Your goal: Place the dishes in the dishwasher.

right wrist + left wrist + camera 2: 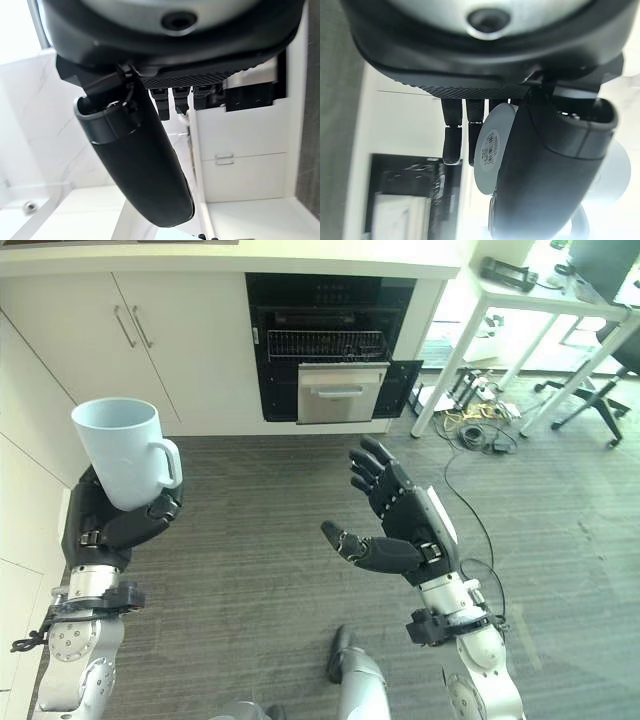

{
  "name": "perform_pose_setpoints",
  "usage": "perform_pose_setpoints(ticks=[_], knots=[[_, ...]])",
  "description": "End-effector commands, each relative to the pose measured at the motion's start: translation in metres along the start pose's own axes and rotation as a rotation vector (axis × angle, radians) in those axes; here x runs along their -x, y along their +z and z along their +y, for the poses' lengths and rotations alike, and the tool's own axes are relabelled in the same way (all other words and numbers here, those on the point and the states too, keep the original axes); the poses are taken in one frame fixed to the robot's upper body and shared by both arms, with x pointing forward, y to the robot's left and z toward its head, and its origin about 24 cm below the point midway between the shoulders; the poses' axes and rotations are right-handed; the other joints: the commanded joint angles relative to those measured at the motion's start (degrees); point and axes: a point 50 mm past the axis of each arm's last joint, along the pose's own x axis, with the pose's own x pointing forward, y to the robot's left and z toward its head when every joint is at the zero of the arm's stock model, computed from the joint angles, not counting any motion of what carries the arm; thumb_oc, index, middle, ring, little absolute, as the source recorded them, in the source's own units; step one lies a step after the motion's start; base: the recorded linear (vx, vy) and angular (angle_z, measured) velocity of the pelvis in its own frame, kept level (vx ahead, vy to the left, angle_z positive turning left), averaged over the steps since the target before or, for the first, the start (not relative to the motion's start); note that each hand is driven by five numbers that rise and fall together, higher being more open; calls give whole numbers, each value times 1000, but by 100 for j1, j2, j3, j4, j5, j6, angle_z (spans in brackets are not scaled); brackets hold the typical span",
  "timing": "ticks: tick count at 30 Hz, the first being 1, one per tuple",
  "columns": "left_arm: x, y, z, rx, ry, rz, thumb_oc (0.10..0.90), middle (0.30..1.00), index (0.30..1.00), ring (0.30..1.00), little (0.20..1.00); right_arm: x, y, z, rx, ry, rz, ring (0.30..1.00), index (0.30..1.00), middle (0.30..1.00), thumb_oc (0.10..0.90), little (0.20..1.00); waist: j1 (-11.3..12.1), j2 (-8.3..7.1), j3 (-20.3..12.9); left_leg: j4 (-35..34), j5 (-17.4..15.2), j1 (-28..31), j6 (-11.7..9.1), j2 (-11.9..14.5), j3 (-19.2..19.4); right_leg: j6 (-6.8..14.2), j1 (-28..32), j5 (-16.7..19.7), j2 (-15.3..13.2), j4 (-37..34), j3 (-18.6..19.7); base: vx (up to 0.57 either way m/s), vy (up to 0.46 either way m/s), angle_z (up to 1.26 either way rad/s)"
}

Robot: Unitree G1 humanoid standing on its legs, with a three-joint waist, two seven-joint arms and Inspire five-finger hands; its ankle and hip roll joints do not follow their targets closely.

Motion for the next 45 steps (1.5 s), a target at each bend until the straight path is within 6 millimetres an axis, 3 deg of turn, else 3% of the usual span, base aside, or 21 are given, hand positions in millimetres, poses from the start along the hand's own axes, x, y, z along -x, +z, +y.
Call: perform_pose_setpoints(ticks=[1, 3, 4, 6, 8, 10, 11, 12, 14, 18, 25, 31, 32, 33, 34, 35, 37, 40, 41, 42, 45], knots=[[-3, 54, -9, -19, -105, -266, 400, 300, 300, 300, 300, -8, 30, -4, 17, 2, -168, 900, 900, 900, 800, 900, -26, -142, -854, 389, 47, -544, -236, 572, 207, 1320, 234, -252, -750, -266, 229, 272, -284, 17], [-1, 52, -7, -7, -92, -258, 400, 300, 300, 300, 300, -7, 31, -6, 17, 15, -158, 900, 900, 900, 800, 900, -39, -133, -903, 389, 458, -461, -355, 647, 215, 1163, 333, -406, -600, -266, 282, 275, -282, 4], [1, 51, -7, -1, -81, -254, 400, 300, 300, 300, 300, -5, 33, -8, 19, 33, -152, 900, 900, 900, 800, 900, -32, -130, -935, 389, 930, -401, -465, 664, 196, 1024, 467, -588, -443, -266, 386, 289, -281, 7], [3, 50, -9, 9, -76, -255, 400, 300, 300, 300, 300, -4, 34, -8, 28, 49, -142, 900, 900, 900, 800, 900, 16, -241, -907, 812, 1402, -662, -532, 569, 324, 865, 628, -765, -410, -266, 524, 198, -245, -30], [2, 46, -14, 21, -90, -249, 400, 300, 300, 300, 300, -4, 33, -10, 43, 42, -133, 900, 900, 900, 800, 900, 70, -293, -835, 1394, 1406, -1270, -519, 555, 459, 773, 798, -877, -394, -266, 502, 122, -164, -42], [0, 43, -17, 31, -98, -242, 400, 300, 300, 300, 300, -9, 31, -8, 46, 37, -134, 900, 900, 900, 800, 900, 120, -256, -718, 1052, 1102, -1449, -344, 298, 543, 829, 924, -963, -320, -266, 504, 178, -42, -10], [1, 42, -17, 29, -100, -238, 400, 300, 300, 300, 300, -10, 30, -7, 41, 37, -133, 900, 900, 900, 800, 900, 130, -205, -703, 621, 1074, -1360, -338, 274, 601, 860, 980, -1011, -244, -266, 497, 254, 34, -3], [4, 40, -17, 20, -111, -231, 400, 300, 300, 300, 300, -14, 27, -4, 32, 39, -131, 900, 900, 900, 800, 900, 138, 13, -671, 389, 878, -1775, -391, 508, 610, 866, 1025, -1081, 50, -266, 509, 238, 59, 7], [6, 39, -17, 20, -120, -227, 400, 300, 300, 300, 300, -13, 24, -1, 33, 39, -127, 900, 900, 900, 800, 900, 207, 172, -650, 389, 1109, -2344, -581, 692, 268, 836, 1173, -1227, 303, -266, 553, 267, 76, 4], [8, 39, -17, 19, -116, -239, 400, 300, 300, 300, 300, -11, 26, 1, 28, 56, -128, 900, 900, 900, 800, 900, 355, 261, -571, 389, 1596, -3005, -781, 737, -216, 691, 1516, -1546, 565, -266, 664, 290, 123, -9], [-1, 47, -16, -10, -155, -269, 400, 300, 300, 300, 300, -3, 30, -1, -10, 30, -148, 900, 900, 900, 800, 900, 403, 98, -688, 389, 1173, -2611, -437, 609, -150, 940, 1931, -1604, 163, -266, 437, 263, 146, -53], [-8, 52, -24, -9, -236, -294, 400, 300, 300, 300, 300, -10, 28, 1, -2, -33, -185, 900, 900, 900, 800, 900, 603, -28, -831, 389, 1025, -2528, -184, 277, -432, 1143, 2171, -1495, -121, -266, 190, 201, 130, -3], [-9, 52, -25, -10, -241, -295, 400, 300, 300, 300, 300, -11, 28, 2, -2, -38, -189, 900, 900, 900, 800, 900, 614, -42, -854, 389, 1000, -2515, -130, 221, -467, 1183, 2230, -1365, -134, -266, 169, 340, 277, 14], [-9, 52, -25, -15, -249, -292, 400, 300, 300, 300, 300, -11, 27, 3, -12, -47, -194, 900, 900, 900, 800, 900, 587, -47, -888, 389, 869, -2383, 16, 89, -542, 1321, 2459, -507, -113, -246, 62, 246, 220, 14], [-9, 52, -25, -15, -249, -292, 400, 300, 300, 300, 300, -11, 27, 3, -12, -46, -195, 900, 900, 900, 800, 900, 568, -14, -883, 389, 884, -2385, 26, 101, -571, 1322, 2433, -412, -84, -195, 54, 239, 241, 15], [-10, 52, -26, -20, -249, -293, 400, 300, 300, 300, 300, -10, 26, 4, -17, -44, -194, 900, 900, 900, 800, 900, 512, 34, -858, 389, 835, -2303, 79, 58, -653, 1341, 2185, -193, -86, 397, 129, 82, 139, 10], [-9, 51, -26, -28, -236, -296, 400, 300, 300, 300, 300, -11, 23, 7, -21, -23, -185, 900, 900, 900, 800, 900, 419, 80, -799, 389, 753, -2165, 107, 50, -638, 1245, 1657, -243, -92, 910, 291, 128, 127, 14], [-13, 52, -26, -41, -212, -305, 400, 300, 300, 300, 300, -12, 20, 8, -32, 14, -181, 900, 900, 900, 800, 900, 389, 107, -729, 389, 763, -2078, -5, 196, -467, 1091, 1648, -468, -100, -178, 40, 143, -79, -12], [-14, 53, -26, -46, -207, -312, 400, 300, 300, 300, 300, -12, 20, 7, -35, 20, -186, 900, 900, 900, 800, 900, 370, 79, -676, 389, 742, -2030, -23, 220, -395, 1091, 1516, -559, -220, -266, 42, 190, -316, -47], [-17, 55, -26, -53, -204, -322, 400, 300, 300, 300, 300, -12, 23, 5, -43, 25, -199, 900, 900, 900, 800, 900, 254, -62, -602, 389, 595, -1910, -22, 197, -234, 1319, 856, -369, -692, -266, 539, 171, -299, -35], [-18, 55, -29, -60, -203, -321, 400, 300, 300, 300, 300, -15, 24, 8, -49, 37, -200, 900, 900, 900, 800, 900, 211, -93, -585, 389, 477, -1790, -40, 257, -198, 1496, 378, -51, -1032, -266, 794, 199, -324, 34]])
